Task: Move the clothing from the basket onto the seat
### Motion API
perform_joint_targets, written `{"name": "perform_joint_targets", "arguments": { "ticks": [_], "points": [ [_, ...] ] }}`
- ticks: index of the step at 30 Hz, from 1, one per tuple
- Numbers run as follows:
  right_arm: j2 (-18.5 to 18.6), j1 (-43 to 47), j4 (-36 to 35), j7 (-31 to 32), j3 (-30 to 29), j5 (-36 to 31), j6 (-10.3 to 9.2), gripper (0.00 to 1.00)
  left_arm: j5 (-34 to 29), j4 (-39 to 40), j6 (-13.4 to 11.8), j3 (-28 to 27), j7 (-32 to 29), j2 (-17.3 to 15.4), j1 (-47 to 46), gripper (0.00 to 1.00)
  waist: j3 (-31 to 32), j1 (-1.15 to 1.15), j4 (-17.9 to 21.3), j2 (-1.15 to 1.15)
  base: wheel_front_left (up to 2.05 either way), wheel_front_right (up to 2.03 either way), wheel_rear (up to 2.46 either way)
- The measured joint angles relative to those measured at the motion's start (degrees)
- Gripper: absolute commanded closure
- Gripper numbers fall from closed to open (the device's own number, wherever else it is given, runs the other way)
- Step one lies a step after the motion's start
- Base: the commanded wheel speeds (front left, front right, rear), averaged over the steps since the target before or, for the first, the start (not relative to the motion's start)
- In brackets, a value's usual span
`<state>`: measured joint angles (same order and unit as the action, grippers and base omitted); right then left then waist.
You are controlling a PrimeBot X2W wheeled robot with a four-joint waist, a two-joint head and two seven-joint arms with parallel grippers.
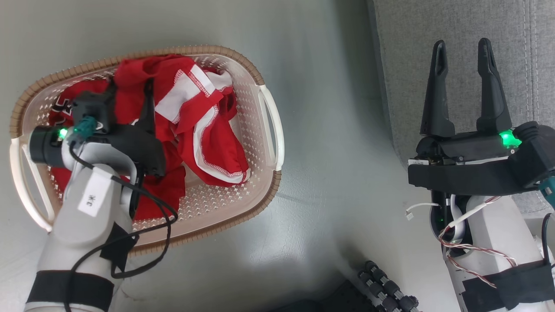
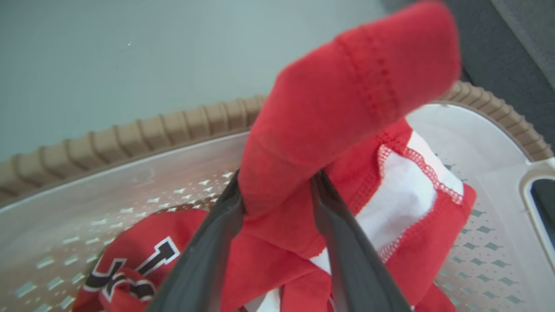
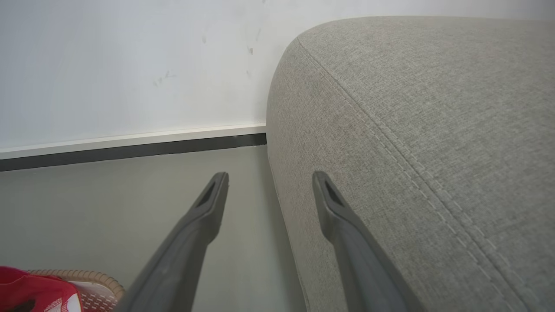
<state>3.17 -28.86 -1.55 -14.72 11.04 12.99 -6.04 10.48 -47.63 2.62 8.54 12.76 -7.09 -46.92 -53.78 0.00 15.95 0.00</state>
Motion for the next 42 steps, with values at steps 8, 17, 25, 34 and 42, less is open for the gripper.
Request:
{"name": "perform_joint_targets", "arguments": {
  "ticks": [8, 17, 25, 34, 42],
  "points": [
    [-0.10, -0.07, 1.74, 0.00, -0.05, -0.01, 0.00, 0.00, -0.85, -0.98, 1.44, 2.26, 0.98, 0.71, 0.31, 1.00, 1.09, 0.00, 0.03, 0.00, 0.00, 0.00, 0.00],
    [-0.12, -0.63, 4.35, -0.01, 0.18, -0.52, 0.59, 0.00, -0.94, -0.98, 2.98, 4.44, 1.53, 1.74, 3.02, 1.00, 4.18, 0.00, -0.64, 0.00, 0.00, 0.00, 0.00],
    [-0.12, -0.89, 8.39, 0.00, 1.44, -1.12, 2.04, 0.00, -1.44, 2.91, 4.01, 7.02, 1.54, 2.02, 4.22, 1.00, 9.60, 0.00, -2.24, 0.00, 0.00, 0.00, 0.00],
    [-0.10, -0.90, 12.59, 0.00, 4.12, -1.42, 3.36, 0.00, -0.71, 7.14, 4.53, 8.82, 1.54, 2.22, 5.03, 1.00, 16.55, 0.00, -4.46, 0.00, 0.00, 0.00, 0.00],
    [-0.08, -0.91, 16.27, 0.00, 7.02, 0.53, 3.53, 0.00, 0.63, 9.92, 4.89, 11.12, 1.54, 2.21, 4.89, 1.00, 23.22, -0.01, -6.35, 0.00, 0.00, 0.00, 0.00]
  ]
}}
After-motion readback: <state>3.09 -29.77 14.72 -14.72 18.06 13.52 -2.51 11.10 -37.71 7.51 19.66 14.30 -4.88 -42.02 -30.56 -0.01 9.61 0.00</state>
